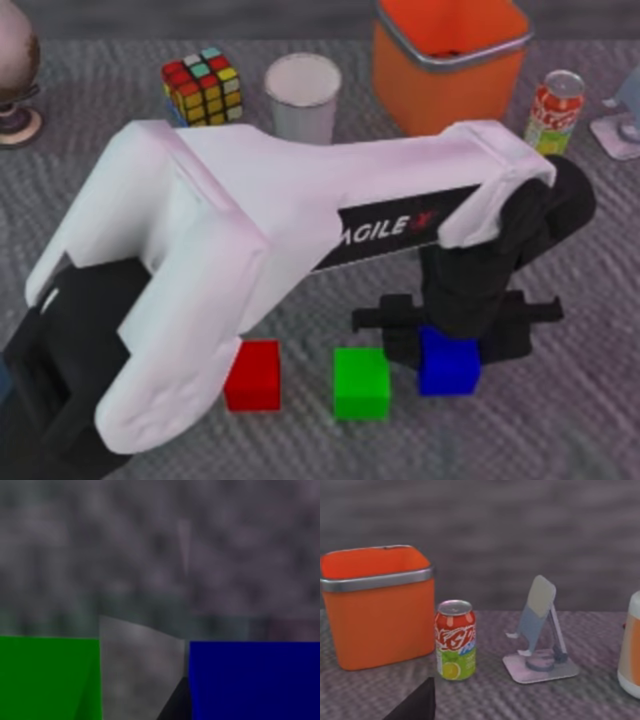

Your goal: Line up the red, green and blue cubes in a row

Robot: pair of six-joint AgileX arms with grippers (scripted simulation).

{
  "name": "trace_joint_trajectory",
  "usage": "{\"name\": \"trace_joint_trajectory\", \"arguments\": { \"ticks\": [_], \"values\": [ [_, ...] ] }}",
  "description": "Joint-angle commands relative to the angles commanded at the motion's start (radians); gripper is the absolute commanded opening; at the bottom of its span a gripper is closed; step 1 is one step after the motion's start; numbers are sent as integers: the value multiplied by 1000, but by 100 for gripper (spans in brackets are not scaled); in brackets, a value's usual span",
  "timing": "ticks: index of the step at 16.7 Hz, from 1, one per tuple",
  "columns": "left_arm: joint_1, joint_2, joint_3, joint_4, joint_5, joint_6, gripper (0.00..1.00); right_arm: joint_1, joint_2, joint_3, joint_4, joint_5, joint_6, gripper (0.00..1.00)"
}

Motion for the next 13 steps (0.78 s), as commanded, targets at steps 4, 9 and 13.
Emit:
{"name": "trace_joint_trajectory", "arguments": {
  "ticks": [4,9,13],
  "values": [
    [0,0,0,0,0,0,60,0,0,0,0,0,0,100],
    [0,0,0,0,0,0,98,0,0,0,0,0,0,100],
    [0,0,0,0,0,0,100,0,0,0,0,0,0,100]
  ]
}}
